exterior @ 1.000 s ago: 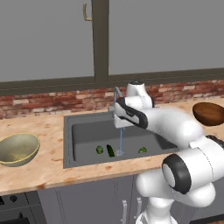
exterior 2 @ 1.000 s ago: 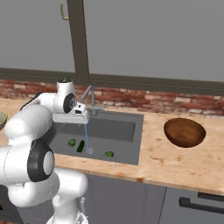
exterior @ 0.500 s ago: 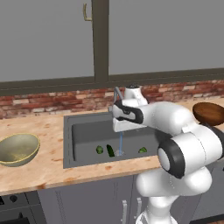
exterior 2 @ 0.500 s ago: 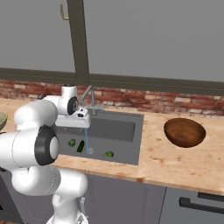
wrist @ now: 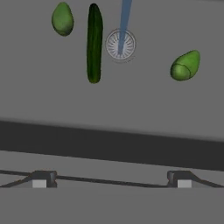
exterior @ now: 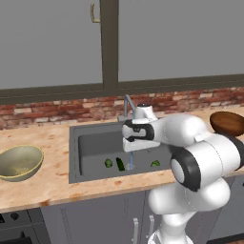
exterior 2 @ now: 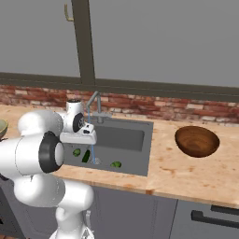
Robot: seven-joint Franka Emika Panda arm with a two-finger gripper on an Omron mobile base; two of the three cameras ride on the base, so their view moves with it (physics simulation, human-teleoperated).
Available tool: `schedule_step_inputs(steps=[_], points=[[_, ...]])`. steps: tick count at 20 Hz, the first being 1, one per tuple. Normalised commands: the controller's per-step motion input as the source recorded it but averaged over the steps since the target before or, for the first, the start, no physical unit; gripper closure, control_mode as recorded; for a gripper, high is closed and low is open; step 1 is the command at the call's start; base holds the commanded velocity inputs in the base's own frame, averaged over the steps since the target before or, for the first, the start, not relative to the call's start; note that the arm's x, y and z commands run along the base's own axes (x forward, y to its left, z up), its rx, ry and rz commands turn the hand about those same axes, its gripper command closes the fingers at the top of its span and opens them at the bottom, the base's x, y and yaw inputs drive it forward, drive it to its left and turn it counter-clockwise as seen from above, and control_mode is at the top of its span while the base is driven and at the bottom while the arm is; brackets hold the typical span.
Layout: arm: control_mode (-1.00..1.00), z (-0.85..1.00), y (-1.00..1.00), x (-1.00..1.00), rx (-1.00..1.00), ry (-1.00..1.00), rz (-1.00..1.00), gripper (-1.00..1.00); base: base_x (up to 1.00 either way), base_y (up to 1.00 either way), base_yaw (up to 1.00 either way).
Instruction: Pick the avocados from the sink and place them in one bowl. Place the cucumber in the other bowl. Then turn off the sink faucet.
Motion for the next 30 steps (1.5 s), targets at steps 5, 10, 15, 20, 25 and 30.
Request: schedule_step_inputs(steps=[5, 10, 15, 20, 25, 30], points=[[-1.00, -0.33, 0.20, 0.00, 0.00, 0.00, 0.00, -1.00, 0.00, 0.00, 0.00], [-1.00, -0.24, 0.30, 0.00, -0.01, 0.00, 0.00, -1.00, 0.00, 0.00, 0.00], [-1.00, -0.26, 0.10, 0.01, 0.00, 0.00, 0.00, -1.00, 0.00, 0.00, 0.00], [-1.00, -0.22, 0.00, 0.11, 0.00, 0.00, 0.00, -1.00, 0.00, 0.00, 0.00], [-1.00, -0.17, 0.00, 0.22, 0.00, 0.00, 0.00, -1.00, 0.00, 0.00, 0.00], [-1.00, -0.20, 0.00, 0.32, 0.00, 0.00, 0.00, -1.00, 0.00, 0.00, 0.00]])
